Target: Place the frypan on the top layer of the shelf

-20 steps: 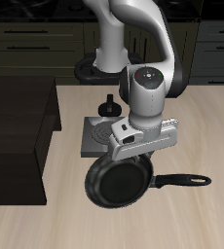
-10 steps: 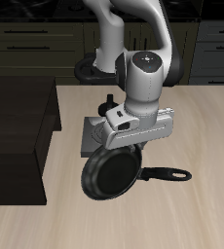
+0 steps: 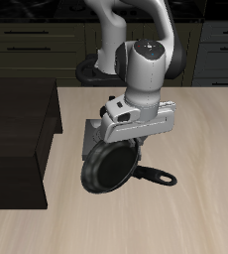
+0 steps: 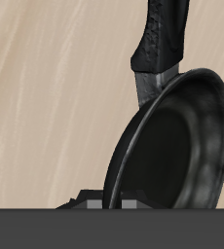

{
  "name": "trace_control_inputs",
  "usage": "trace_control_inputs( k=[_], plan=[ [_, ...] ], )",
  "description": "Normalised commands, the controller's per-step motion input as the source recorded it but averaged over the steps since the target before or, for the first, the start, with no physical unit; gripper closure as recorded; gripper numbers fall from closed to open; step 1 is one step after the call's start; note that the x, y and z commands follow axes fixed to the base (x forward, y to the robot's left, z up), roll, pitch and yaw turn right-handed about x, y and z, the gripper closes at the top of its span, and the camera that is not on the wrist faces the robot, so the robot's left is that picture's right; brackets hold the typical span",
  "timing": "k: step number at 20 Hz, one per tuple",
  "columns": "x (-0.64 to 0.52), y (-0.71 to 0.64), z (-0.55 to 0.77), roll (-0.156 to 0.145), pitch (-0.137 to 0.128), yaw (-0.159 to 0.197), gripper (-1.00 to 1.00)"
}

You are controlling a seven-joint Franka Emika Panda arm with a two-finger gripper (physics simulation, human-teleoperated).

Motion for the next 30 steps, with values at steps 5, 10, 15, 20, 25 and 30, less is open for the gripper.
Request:
trace_control_inputs(
  k=[5, 10, 15, 20, 25, 30],
  plan=[
    [0.0, -0.07, 0.18, -0.012, -0.018, 0.014, 1.0],
    [0.03, -0.11, 0.08, -0.015, -0.011, -0.009, 1.0],
    [-0.1, -0.06, 0.15, 0.005, -0.019, 0.023, 1.0],
    [-0.12, -0.08, 0.28, 0.0, -0.029, -0.019, 1.0],
    [-0.07, -0.07, 0.3, 0.001, -0.036, 0.006, 1.0],
    [-0.06, -0.14, 0.36, -0.017, -0.041, -0.014, 1.0]
  ],
)
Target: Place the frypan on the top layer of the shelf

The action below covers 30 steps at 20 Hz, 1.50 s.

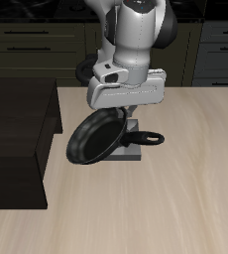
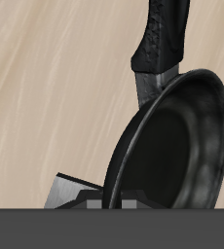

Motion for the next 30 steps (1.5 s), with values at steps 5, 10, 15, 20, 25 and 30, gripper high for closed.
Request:
trace_control_inputs(
  k=[5, 10, 15, 20, 25, 30],
  plan=[
    [-0.03, -0.08, 0.19, -0.002, -0.021, -0.007, 1.0],
    [-0.02, -0.07, 0.15, -0.006, -0.019, 0.007, 1.0],
    [-0.04, -0.09, 0.15, -0.015, -0.016, 0.0, 1.0],
    [0.0, -0.06, 0.14, -0.014, -0.012, 0.003, 1.0],
    [-0.06, -0.1, 0.22, -0.019, -0.02, 0.012, 1.0],
    [-0.05, -0.14, 0.22, -0.023, -0.015, 0.018, 1.0]
  ],
)
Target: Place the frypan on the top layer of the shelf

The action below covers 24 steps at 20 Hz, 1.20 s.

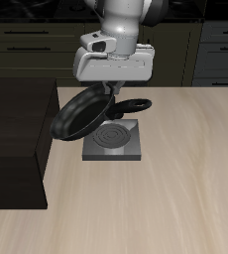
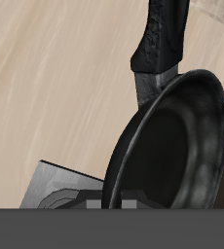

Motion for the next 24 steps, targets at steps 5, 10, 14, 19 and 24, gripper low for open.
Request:
trace_control_inputs(
  k=[5, 10, 14, 19, 24],
  plan=[
    [0.02, -0.2, 0.13, -0.037, -0.013, 0.026, 1.0],
    [0.11, -0.29, -0.04, -0.06, 0.009, 0.037, 1.0],
    [0.1, -0.26, -0.08, -0.049, 0.014, 0.017, 1.0],
    [0.09, -0.2, -0.1, -0.047, 0.013, 0.021, 1.0],
    [0.08, -0.18, -0.1, -0.043, 0.019, 0.015, 1.0]
  ],
)
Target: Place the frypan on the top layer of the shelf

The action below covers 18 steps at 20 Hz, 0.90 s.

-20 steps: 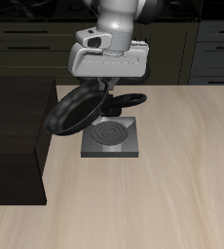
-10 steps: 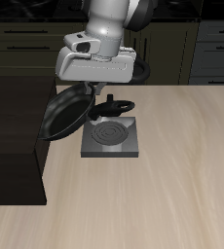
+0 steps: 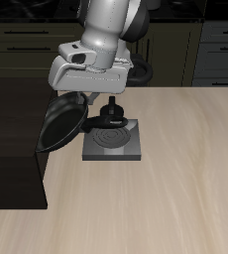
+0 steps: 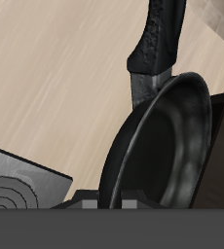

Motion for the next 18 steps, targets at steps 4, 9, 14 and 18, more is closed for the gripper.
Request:
trace_control_inputs(
  k=[4, 9, 14, 18],
  plan=[
    [0.07, -0.29, -0.13, -0.064, 0.034, 0.041, 1.0],
    [0.02, -0.1, -0.04, -0.026, 0.017, 0.015, 1.0],
    [0.02, -0.24, 0.0, -0.044, 0.018, 0.026, 1.0],
    [0.03, -0.41, 0.0, -0.066, 0.015, -0.024, 1.0]
  ],
)
